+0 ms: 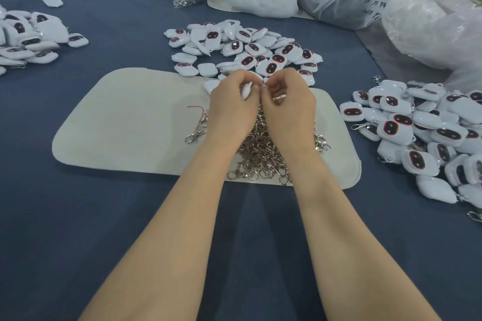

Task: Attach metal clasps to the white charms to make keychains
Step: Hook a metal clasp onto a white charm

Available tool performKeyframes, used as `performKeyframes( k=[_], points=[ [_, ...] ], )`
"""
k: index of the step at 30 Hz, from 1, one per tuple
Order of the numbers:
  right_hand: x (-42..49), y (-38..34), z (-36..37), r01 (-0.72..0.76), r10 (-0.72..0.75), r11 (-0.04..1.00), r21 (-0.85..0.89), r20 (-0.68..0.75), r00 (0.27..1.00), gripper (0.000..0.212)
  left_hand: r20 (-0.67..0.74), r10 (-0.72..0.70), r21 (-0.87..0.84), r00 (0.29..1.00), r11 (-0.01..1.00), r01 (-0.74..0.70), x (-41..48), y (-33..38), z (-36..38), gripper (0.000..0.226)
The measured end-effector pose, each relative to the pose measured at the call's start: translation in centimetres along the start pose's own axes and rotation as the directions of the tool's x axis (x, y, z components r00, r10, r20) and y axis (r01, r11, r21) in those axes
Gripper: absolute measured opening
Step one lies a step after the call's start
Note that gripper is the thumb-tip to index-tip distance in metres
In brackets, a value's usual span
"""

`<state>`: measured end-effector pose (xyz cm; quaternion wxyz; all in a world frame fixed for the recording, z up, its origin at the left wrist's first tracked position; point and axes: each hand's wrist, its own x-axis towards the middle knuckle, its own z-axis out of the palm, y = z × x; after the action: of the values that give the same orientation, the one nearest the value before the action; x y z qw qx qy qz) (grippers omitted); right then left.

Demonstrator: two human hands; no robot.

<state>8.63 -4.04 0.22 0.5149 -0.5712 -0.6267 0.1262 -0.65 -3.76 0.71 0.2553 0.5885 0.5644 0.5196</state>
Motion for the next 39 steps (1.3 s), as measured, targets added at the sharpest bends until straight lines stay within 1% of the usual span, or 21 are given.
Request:
performKeyframes(
  k=[5,10,13,15,19,22,25,28,30,33,37,39],
  points=[
    [0.02,0.03,-0.02,-0.007,0.007,1.000,0.007,-0.003,1.000,0.004,-0.008,0.004,0.007,1.000,1.000,-0.004,-0.03,-0.02,0.07,0.014],
    [0.01,-0.11,-0.06,-0.008,0.007,0.999,0.043,0.019,1.000,0.008,-0.004,0.008,-0.002,1.000,1.000,-0.008,-0.06,-0.02,0.19,0.014],
    [-0.05,-0.25,-0.09,-0.009,0.007,0.998,0.058,0.033,0.999,0.010,-0.024,0.006,-0.019,1.000,1.000,-0.007,-0.09,0.03,0.22,0.013],
    [-0.05,-0.30,-0.13,-0.041,0.037,0.995,0.095,0.041,0.998,0.006,-0.048,0.006,-0.044,0.999,0.999,-0.008,-0.13,0.09,0.15,0.012],
    [0.06,-0.33,-0.19,-0.136,0.127,0.982,0.133,0.076,0.989,0.007,-0.054,-0.001,-0.067,0.999,0.998,-0.003,-0.17,0.07,0.04,0.012],
    [0.29,-0.23,-0.30,-0.185,0.172,0.968,0.171,0.085,0.981,0.008,-0.034,-0.012,-0.051,0.999,0.999,0.010,-0.13,-0.04,0.06,0.009],
    [0.42,-0.07,-0.38,-0.219,0.204,0.953,0.209,0.089,0.975,0.014,-0.012,-0.019,-0.034,1.000,0.999,0.019,-0.08,-0.21,0.11,0.006],
    [0.54,0.09,-0.37,-0.252,0.234,0.939,0.233,0.104,0.967,0.018,-0.002,-0.027,0.001,1.000,1.000,0.027,0.00,-0.33,0.17,0.006],
    [0.65,0.11,-0.31,-0.268,0.245,0.934,0.236,0.124,0.962,0.016,-0.003,-0.035,0.009,0.999,0.999,0.035,0.05,-0.32,0.19,0.007],
    [0.63,0.05,-0.20,-0.250,0.228,0.944,0.214,0.125,0.966,0.015,-0.021,-0.048,0.018,0.999,0.999,0.048,0.09,-0.27,0.20,0.009],
    [0.22,-0.13,-0.11,-0.126,0.113,0.980,0.155,0.088,0.990,0.015,-0.025,-0.065,0.036,0.998,0.997,0.066,0.07,-0.28,0.34,0.013],
    [0.10,-0.12,-0.05,-0.100,0.090,0.983,0.154,0.071,0.993,0.013,-0.030,-0.067,0.033,0.997,0.997,0.068,0.07,-0.27,0.37,0.014]
  ],
)
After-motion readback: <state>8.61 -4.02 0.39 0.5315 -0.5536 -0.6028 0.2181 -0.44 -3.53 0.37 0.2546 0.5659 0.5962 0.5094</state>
